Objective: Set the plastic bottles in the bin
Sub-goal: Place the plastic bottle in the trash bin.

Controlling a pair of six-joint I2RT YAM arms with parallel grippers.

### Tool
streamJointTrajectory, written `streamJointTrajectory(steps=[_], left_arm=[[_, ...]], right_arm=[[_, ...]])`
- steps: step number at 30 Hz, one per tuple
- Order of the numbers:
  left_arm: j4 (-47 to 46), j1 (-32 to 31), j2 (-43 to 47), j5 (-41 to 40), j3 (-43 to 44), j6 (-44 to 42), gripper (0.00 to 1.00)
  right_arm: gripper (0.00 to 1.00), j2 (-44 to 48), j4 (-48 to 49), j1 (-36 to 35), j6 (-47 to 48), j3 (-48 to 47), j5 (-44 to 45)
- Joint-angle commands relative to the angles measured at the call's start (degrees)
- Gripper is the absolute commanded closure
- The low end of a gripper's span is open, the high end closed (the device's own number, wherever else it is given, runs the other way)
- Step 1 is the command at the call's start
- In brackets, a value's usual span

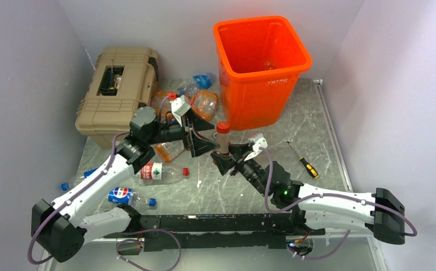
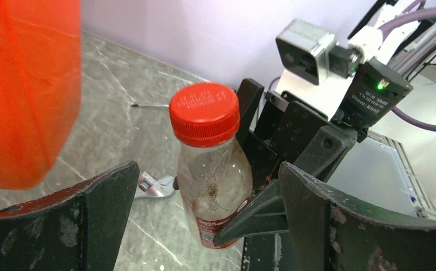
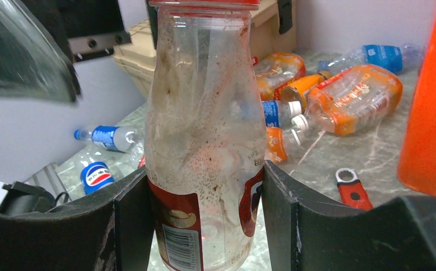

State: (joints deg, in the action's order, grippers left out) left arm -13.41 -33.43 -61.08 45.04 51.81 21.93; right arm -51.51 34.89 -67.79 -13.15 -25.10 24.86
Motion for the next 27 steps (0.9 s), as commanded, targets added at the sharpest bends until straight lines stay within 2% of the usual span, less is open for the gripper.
streamJointTrajectory(steps=[1,6,9,13,17,19,22,25,27], left_arm=[[2.7,-2.3,-1.5,0.6,1.9,-2.5,0.00],[4.0,-3.2,-2.6,-0.7,2.5,-2.8,0.01],[4.4,-3.7,-3.2,-0.8,2.7,-2.9,0.05],[5.2,-4.5,-3.9,0.1,3.3,-3.6,0.18],[5.6,-4.8,-3.7,0.3,3.4,-4.2,0.41],[6.0,-4.9,-3.4,-0.3,3.3,-4.7,0.51],[6.6,-5.1,-2.6,-1.4,3.4,-5.6,0.65],[7.3,-5.1,-1.7,-3.8,3.2,-6.6,0.73],[7.9,-5.1,-1.2,-6.1,3.0,-7.2,0.80]], right_arm=[[0.60,-0.7,8.4,0.0,0.6,-0.8,-2.6],[0.60,-2.5,11.2,0.0,1.0,-1.1,-4.1],[0.60,-3.3,11.9,0.0,1.3,-1.4,-4.7],[0.59,-3.7,11.9,0.1,1.3,-1.5,-4.7],[0.57,-3.7,10.5,0.0,1.2,-2.1,-4.3],[0.49,-3.5,8.4,0.0,1.0,-2.8,-4.3],[0.20,-3.3,-2.0,0.0,0.9,-7.2,-5.2],[0.05,-2.5,-10.7,0.0,1.3,-10.7,-7.4],[0.00,-1.2,-16.8,0.0,1.6,-12.7,-8.8]])
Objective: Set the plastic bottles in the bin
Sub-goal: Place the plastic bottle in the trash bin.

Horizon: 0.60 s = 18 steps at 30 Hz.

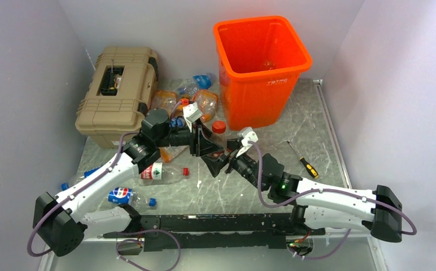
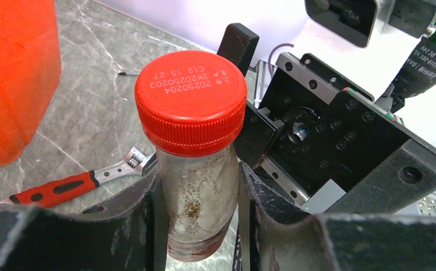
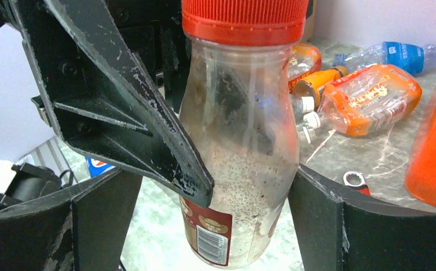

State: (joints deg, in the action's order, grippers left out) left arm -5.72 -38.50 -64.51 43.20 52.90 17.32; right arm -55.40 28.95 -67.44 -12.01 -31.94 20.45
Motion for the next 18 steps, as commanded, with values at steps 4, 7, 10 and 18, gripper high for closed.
streamJointTrajectory(steps=[4,7,10,18], left_arm=[[1.8,-0.3,3.0,-6.9,2.1,-4.0,0.89],[2.2,-0.4,4.0,-7.8,1.9,-5.1,0.89],[2.6,-0.5,4.9,-6.6,1.6,-7.1,0.88],[-0.3,-1.5,6.4,1.2,-0.6,-10.4,0.93]], right_arm=[[0.00,7.5,-23.4,-0.3,1.6,-9.0,-6.1],[0.00,13.8,-30.5,-0.3,2.2,-10.9,-3.1],[0.00,18.9,-32.6,-0.3,1.3,-13.9,-0.2],[0.04,3.9,-41.4,-0.2,-3.9,-34.7,2.2]])
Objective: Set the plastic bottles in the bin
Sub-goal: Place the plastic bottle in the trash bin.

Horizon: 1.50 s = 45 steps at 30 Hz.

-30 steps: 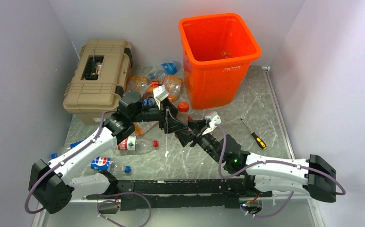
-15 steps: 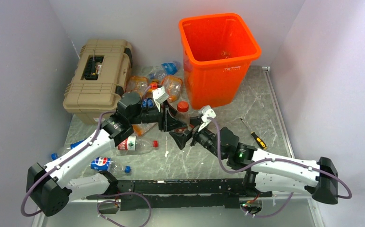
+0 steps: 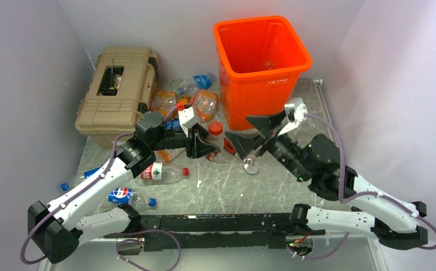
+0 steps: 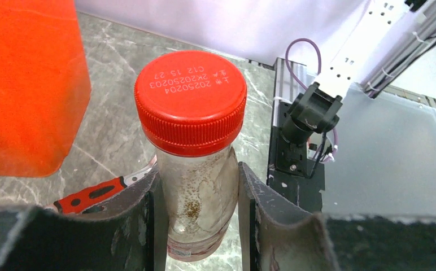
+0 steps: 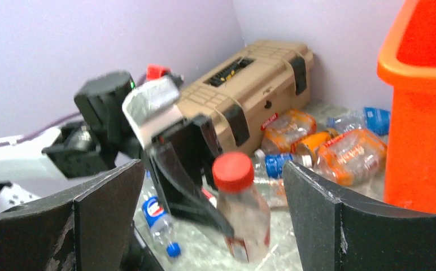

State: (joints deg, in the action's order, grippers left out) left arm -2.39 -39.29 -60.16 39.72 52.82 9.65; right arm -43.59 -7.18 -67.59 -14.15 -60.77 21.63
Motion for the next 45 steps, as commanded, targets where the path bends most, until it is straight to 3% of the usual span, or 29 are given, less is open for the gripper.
streamJointTrajectory(steps=[1,5,13,23,28,32,38,40,42,43,44,45], left_arm=[[-3.8,-0.9,2.3,4.7,-0.7,-3.0,0.94],[-2.5,-2.2,2.5,4.2,-0.7,-5.0,1.00],[-1.5,-3.0,2.2,3.5,-0.3,-5.6,1.00],[-1.9,-3.3,2.9,2.2,-0.5,-5.2,1.00],[-2.0,-3.3,3.2,1.9,-0.6,-5.3,1.00],[-2.1,-3.4,3.6,1.0,-0.9,-5.4,1.00],[-2.0,-3.5,3.6,0.9,-0.9,-5.5,1.00],[-1.9,-3.7,3.6,0.9,-0.8,-5.5,1.00],[-1.8,-3.8,3.5,0.9,-0.7,-5.2,0.98],[-1.5,-3.8,3.5,1.0,-0.5,-5.0,0.91],[-1.2,-3.9,3.4,0.9,-0.1,-4.7,0.76],[-0.8,-3.9,3.3,0.7,0.1,-4.5,0.57]], right_arm=[[0.05,-9.4,-4.9,0.0,-1.3,-6.8,0.0],[0.09,-13.0,-3.5,0.6,-1.2,-8.5,-2.2],[0.24,-16.5,-6.9,3.0,-3.9,-10.7,-2.8],[0.50,-17.1,-7.7,4.3,-5.2,-9.5,-3.9],[0.54,-18.4,-9.2,4.5,-5.7,-10.5,-4.0],[0.45,-19.1,-10.5,4.6,-6.3,-10.9,-3.6],[0.44,-18.8,-10.2,4.7,-7.0,-9.8,-3.3],[0.50,-18.7,-10.0,4.7,-7.0,-9.5,-3.2],[0.71,-18.6,-9.9,4.7,-6.6,-9.4,-3.6],[0.86,-18.6,-9.8,4.7,-6.2,-9.4,-3.9],[1.00,-18.6,-9.9,4.8,-6.1,-9.5,-3.6],[1.00,-18.5,-10.2,4.7,-6.2,-9.8,-2.9]])
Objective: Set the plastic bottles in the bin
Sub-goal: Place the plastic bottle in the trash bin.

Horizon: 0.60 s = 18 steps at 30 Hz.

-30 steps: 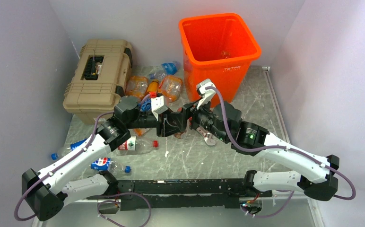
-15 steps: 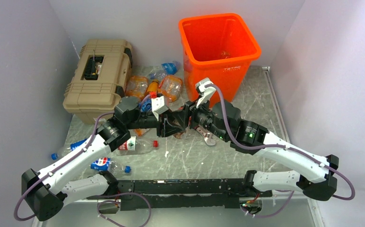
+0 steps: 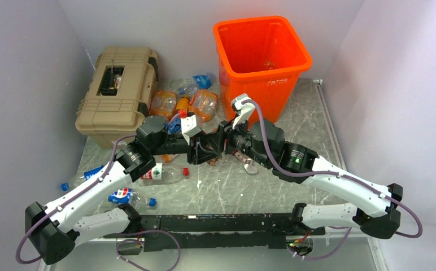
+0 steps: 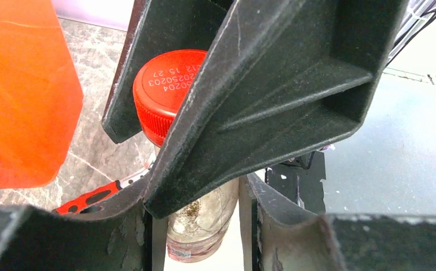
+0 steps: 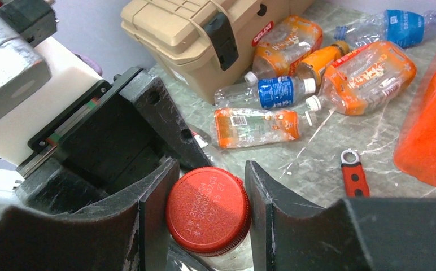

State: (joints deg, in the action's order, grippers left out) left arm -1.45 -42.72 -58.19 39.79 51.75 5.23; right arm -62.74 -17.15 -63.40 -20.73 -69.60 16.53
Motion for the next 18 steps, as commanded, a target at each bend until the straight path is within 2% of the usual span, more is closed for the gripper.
streamJointTrajectory(steps=[1,2,3,7,10,14,18], left_arm=[[-1.4,-0.5,1.3,0.0,1.4,0.3,0.38],[-1.3,-0.5,1.4,-0.9,1.4,0.8,0.15],[-1.3,-0.5,1.6,-1.8,1.4,1.0,0.02],[-3.5,-0.6,4.0,-6.4,-0.5,1.1,0.01],[-5.9,-0.7,7.0,-10.8,-2.6,0.7,0.00],[-7.8,-0.6,10.4,-16.3,-4.6,-0.4,0.01],[-7.5,-0.7,11.4,-20.2,-5.1,-1.8,0.01]], right_arm=[[1.00,0.8,-0.5,0.6,0.5,-1.2,3.3],[1.00,1.0,-0.9,0.6,1.0,-1.8,4.6],[1.00,1.1,-1.5,0.6,1.7,-2.7,5.9],[1.00,2.1,-3.0,0.6,7.4,-7.9,14.2],[1.00,3.0,0.4,0.6,14.4,-10.6,21.9],[1.00,2.8,15.7,2.2,29.2,-12.0,29.4],[1.00,1.0,28.5,10.0,34.6,-14.6,24.9]])
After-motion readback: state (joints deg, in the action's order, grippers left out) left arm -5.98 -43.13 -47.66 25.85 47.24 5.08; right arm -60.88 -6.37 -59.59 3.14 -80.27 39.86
